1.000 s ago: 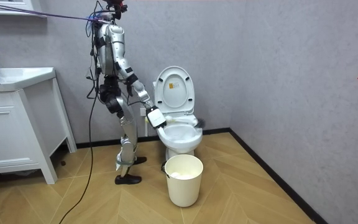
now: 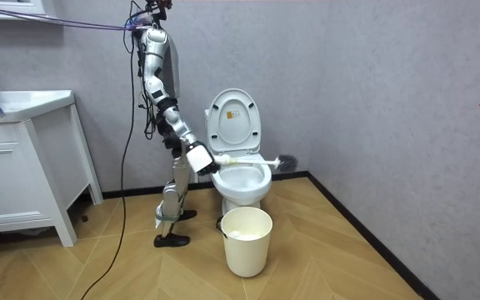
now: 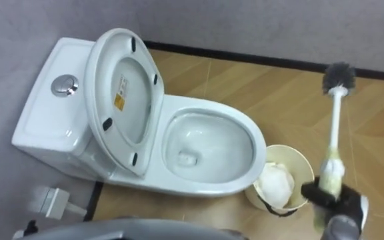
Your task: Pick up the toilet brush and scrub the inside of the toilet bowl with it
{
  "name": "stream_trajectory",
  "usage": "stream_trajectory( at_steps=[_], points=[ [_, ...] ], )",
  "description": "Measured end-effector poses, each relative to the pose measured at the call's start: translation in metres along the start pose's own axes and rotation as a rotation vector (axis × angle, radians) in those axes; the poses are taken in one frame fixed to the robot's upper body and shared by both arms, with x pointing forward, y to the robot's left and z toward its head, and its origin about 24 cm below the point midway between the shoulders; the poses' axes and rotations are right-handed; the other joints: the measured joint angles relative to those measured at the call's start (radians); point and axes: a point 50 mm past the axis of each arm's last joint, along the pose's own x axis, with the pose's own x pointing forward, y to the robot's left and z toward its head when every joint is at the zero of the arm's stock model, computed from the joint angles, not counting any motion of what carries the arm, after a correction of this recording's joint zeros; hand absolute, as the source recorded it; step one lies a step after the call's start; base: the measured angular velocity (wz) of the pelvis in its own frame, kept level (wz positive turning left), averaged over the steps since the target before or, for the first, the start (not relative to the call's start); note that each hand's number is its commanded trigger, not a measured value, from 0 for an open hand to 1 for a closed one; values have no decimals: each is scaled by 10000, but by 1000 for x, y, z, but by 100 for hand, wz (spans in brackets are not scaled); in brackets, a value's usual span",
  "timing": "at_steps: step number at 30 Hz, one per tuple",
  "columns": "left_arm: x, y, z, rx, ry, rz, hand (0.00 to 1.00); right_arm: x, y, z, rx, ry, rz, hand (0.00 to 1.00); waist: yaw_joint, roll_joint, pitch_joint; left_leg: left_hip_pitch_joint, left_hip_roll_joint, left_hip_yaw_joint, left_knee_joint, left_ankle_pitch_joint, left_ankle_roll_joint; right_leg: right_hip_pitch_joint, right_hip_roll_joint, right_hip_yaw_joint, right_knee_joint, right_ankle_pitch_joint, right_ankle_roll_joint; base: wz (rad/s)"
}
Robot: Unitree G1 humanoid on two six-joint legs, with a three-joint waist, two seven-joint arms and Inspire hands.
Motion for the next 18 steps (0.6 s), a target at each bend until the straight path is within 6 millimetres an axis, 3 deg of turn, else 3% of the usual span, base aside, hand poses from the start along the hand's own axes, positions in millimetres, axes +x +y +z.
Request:
stream_trajectory(
  at_steps=[1,4,5,9,18],
  points=[
    [1,-1,2,12,24,-79,0,0,2,-9,-55,416,-16,91,-123,11,4,-15,-11,-35,37,0,5,14,-5,-21,-4,5,8,0],
    [4,-4,11,-18,-54,-318,0,-3,9,-29,-148,1406,40,15,-127,92,17,20,-9,28,77,-8,17,2,-3,96,-2,-3,22,-7],
    [4,-6,15,-62,-125,-381,0,-5,11,-35,-174,1670,133,0,-133,123,13,26,-16,66,82,-8,18,-20,0,131,-21,-4,24,-9],
    [6,-9,28,-150,-417,-469,0,-8,15,-47,-373,2129,314,0,-141,189,1,60,-17,88,60,-6,21,-28,-3,206,-35,-12,36,-5],
    [5,-17,27,363,-247,-1139,0,-15,26,-65,-1117,3008,1080,0,-207,171,-6,254,-67,106,-20,-3,22,128,7,442,-77,-12,36,-1]
  ],
)
